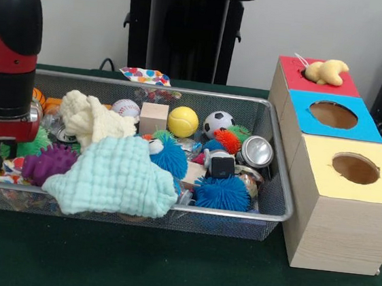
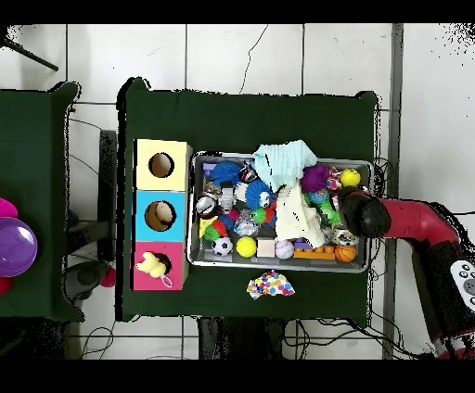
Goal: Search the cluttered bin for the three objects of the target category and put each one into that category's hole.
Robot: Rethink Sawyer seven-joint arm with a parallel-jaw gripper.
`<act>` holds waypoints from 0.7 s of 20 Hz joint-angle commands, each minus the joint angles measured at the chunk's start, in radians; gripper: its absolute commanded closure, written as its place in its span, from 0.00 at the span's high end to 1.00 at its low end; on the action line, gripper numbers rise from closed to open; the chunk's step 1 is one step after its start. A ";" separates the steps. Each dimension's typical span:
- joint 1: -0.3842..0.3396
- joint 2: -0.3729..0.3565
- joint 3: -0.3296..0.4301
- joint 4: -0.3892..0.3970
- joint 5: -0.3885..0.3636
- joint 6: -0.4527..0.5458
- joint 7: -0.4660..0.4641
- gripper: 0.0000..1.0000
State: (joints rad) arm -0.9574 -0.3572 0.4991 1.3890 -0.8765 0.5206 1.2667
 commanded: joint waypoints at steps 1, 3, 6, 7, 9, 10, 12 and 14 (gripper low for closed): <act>-0.062 0.064 0.057 -0.033 -0.015 0.036 -0.231 0.00; -0.073 0.097 0.074 -0.067 -0.028 0.028 -0.266 0.00; -0.076 0.105 0.080 -0.080 -0.041 0.032 -0.278 0.00; -0.075 0.099 0.078 -0.077 -0.040 0.033 -0.264 0.00; -0.068 0.077 0.074 -0.058 -0.039 0.041 -0.244 0.00; -0.065 0.066 0.071 -0.049 -0.040 0.042 -0.233 0.00; -0.056 0.042 0.063 -0.027 -0.039 0.041 -0.207 0.00; -0.049 0.025 0.058 -0.011 -0.039 0.040 -0.193 0.00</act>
State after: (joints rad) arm -1.0067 -0.3476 0.5445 1.3982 -0.8690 0.5260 1.2667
